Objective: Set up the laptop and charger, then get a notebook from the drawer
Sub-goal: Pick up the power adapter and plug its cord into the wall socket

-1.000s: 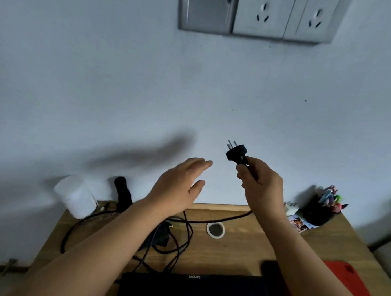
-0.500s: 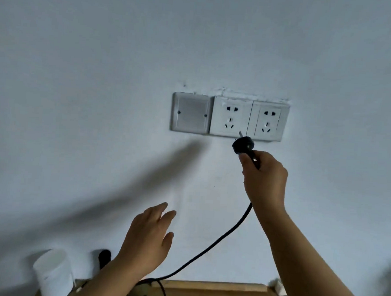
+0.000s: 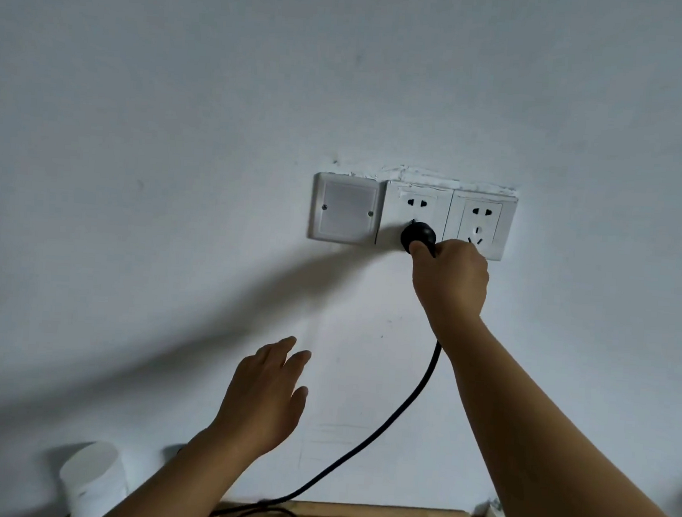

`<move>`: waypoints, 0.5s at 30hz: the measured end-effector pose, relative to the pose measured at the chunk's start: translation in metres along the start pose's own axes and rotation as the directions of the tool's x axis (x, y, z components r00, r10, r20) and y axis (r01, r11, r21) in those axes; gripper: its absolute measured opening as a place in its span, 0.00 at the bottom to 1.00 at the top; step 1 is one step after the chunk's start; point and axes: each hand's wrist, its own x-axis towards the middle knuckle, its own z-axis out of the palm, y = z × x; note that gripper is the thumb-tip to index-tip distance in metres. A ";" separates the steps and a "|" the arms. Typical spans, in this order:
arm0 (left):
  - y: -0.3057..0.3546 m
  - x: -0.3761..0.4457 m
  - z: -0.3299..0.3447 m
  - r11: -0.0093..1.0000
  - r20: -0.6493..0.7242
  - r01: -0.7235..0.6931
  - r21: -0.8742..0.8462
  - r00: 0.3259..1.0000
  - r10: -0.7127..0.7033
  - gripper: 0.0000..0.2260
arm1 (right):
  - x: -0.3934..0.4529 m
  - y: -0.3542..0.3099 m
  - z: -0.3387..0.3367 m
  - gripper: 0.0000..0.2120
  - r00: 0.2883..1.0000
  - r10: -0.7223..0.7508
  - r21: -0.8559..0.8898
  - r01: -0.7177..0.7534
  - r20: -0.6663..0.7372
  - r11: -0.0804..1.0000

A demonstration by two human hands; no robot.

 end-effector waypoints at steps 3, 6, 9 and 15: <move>-0.003 0.004 0.002 1.000 0.010 0.011 0.009 1.000 -0.011 0.22 | 0.005 -0.008 0.002 0.19 1.000 0.025 0.006 -0.025 -0.006 1.000; -0.008 0.008 0.002 1.000 0.016 0.029 0.003 0.999 -0.029 0.22 | 0.008 -0.014 0.004 0.17 1.000 0.011 -0.030 -0.011 0.003 0.999; -0.012 0.010 0.002 0.999 0.035 0.041 -0.007 0.999 -0.041 0.22 | 0.015 -0.021 0.000 0.15 0.999 -0.009 -0.095 0.013 0.043 0.995; -0.024 0.003 0.008 0.998 0.069 0.064 -0.016 0.996 -0.063 0.22 | 0.028 -0.038 -0.012 0.12 0.991 0.005 -0.070 0.004 0.133 0.998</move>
